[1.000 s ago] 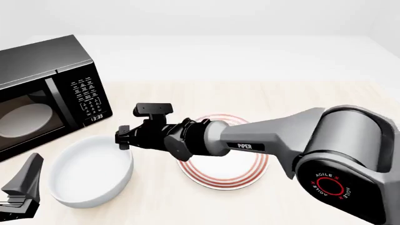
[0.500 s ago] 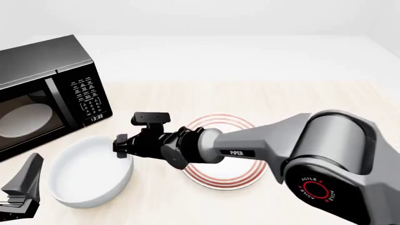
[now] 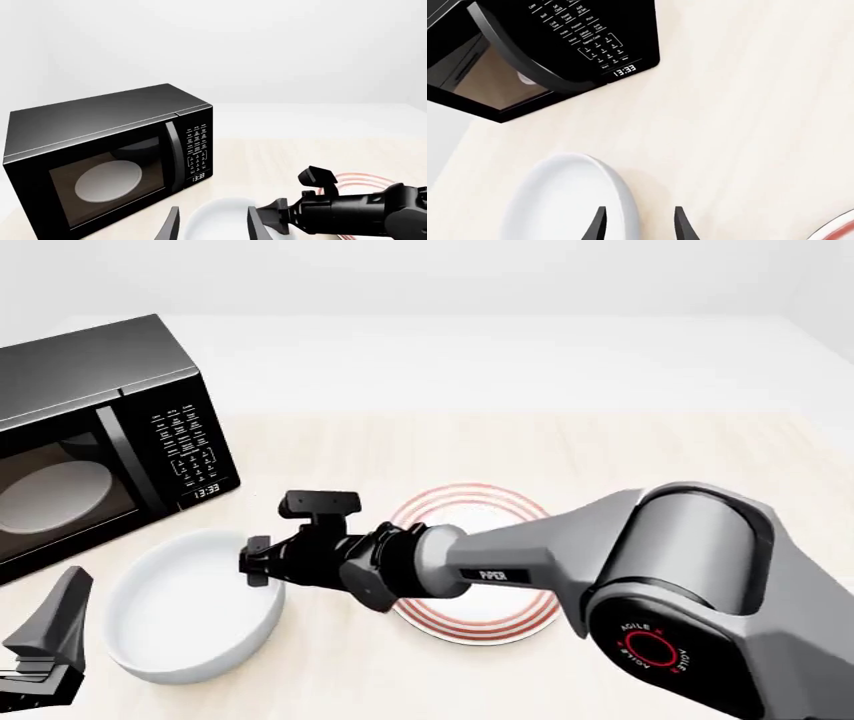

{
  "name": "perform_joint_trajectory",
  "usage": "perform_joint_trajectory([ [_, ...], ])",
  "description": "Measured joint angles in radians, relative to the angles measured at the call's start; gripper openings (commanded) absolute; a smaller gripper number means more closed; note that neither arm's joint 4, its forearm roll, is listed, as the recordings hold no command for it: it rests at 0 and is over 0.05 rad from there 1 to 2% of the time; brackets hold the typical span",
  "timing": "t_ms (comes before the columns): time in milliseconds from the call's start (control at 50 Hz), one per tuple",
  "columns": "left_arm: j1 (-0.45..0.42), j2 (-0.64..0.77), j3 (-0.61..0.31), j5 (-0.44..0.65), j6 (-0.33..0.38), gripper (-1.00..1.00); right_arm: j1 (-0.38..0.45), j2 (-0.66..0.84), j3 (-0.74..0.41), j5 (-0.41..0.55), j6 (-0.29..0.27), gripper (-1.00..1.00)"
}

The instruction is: Put the white bowl to the right of the plate.

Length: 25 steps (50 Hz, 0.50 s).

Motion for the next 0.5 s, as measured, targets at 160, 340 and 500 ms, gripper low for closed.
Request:
perform_joint_trajectory([
  [160, 0.000, 0.000, 0.000, 0.000, 0.000, 1.00, 0.001, 0.012, 0.003, -0.015, 0.010, 1.00],
  [340, 0.000, 0.000, 0.000, 0.000, 0.000, 1.00, 0.001, 0.024, 0.005, -0.029, 0.016, 1.00],
  [500, 0.000, 0.000, 0.000, 0.000, 0.000, 1.00, 0.005, 0.032, 0.004, -0.044, 0.041, -1.00],
])
